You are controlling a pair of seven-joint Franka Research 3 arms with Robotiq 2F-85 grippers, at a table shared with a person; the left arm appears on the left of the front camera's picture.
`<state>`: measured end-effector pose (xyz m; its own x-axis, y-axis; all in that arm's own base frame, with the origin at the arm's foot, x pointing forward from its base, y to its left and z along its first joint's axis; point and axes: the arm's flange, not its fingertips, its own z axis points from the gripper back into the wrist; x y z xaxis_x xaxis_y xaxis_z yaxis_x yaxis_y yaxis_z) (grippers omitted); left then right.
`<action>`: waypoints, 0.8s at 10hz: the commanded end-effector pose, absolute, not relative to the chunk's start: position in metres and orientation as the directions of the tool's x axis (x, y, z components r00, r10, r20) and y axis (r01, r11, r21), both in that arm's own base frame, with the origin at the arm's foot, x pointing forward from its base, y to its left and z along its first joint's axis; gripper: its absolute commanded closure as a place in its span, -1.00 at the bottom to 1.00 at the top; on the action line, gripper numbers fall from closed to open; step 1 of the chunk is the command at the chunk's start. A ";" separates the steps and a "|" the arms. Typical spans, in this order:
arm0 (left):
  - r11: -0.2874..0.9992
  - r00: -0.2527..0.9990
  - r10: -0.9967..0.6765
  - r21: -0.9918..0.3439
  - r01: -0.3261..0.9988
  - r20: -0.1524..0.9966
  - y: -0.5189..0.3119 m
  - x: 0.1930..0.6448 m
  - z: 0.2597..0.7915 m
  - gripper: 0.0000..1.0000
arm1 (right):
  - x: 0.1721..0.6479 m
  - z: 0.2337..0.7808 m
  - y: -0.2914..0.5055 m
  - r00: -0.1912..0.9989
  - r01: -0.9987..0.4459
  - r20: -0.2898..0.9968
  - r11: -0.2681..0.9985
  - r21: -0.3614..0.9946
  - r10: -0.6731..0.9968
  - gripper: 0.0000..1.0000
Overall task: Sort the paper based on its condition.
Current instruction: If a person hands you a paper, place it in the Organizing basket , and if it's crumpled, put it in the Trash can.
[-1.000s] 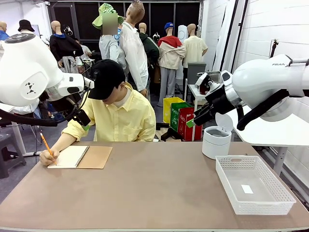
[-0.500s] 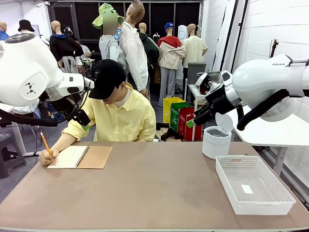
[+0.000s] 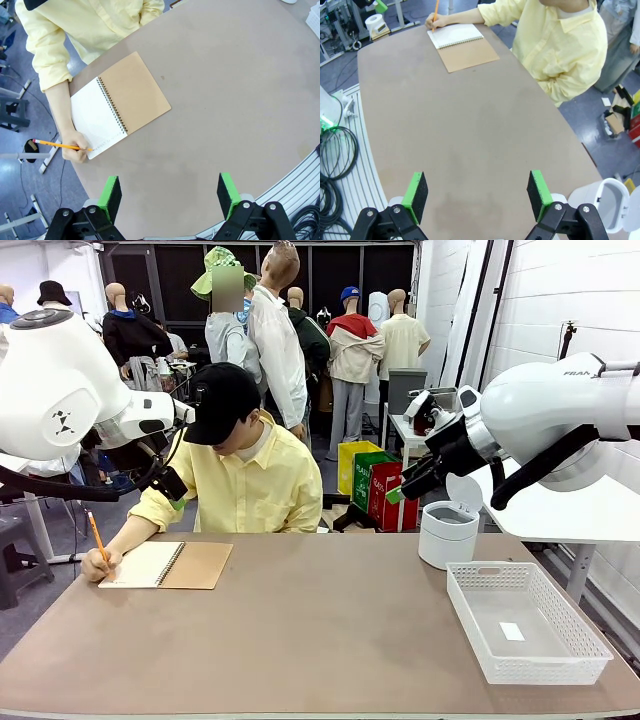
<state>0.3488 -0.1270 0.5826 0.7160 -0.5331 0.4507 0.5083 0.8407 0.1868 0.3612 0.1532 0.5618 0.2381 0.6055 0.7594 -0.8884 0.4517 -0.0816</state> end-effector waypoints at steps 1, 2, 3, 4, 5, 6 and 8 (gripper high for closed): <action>0.839 0.711 -0.535 0.187 0.511 0.456 -0.126 0.348 0.583 -1.00 | 0.363 0.560 0.154 0.239 -0.894 0.766 0.443 -0.067 0.597 -1.00; 0.839 0.711 -0.535 0.187 0.511 0.456 -0.126 0.348 0.583 -1.00 | 0.363 0.560 0.154 0.239 -0.894 0.766 0.443 -0.067 0.597 -1.00; 0.839 0.711 -0.535 0.187 0.511 0.456 -0.126 0.348 0.583 -1.00 | 0.363 0.560 0.154 0.239 -0.894 0.766 0.443 -0.067 0.597 -1.00; 0.839 0.711 -0.535 0.187 0.511 0.456 -0.126 0.348 0.583 -1.00 | 0.363 0.560 0.154 0.239 -0.894 0.766 0.443 -0.067 0.597 -1.00; 0.839 0.711 -0.535 0.187 0.511 0.456 -0.126 0.348 0.583 -1.00 | 0.363 0.560 0.154 0.239 -0.894 0.766 0.443 -0.067 0.597 -1.00; 0.839 0.711 -0.535 0.187 0.511 0.456 -0.126 0.348 0.583 -1.00 | 0.363 0.560 0.154 0.239 -0.894 0.766 0.443 -0.067 0.597 -1.00; 0.839 0.711 -0.535 0.187 0.511 0.456 -0.126 0.348 0.583 -1.00 | 0.363 0.560 0.154 0.239 -0.894 0.766 0.443 -0.067 0.597 -1.00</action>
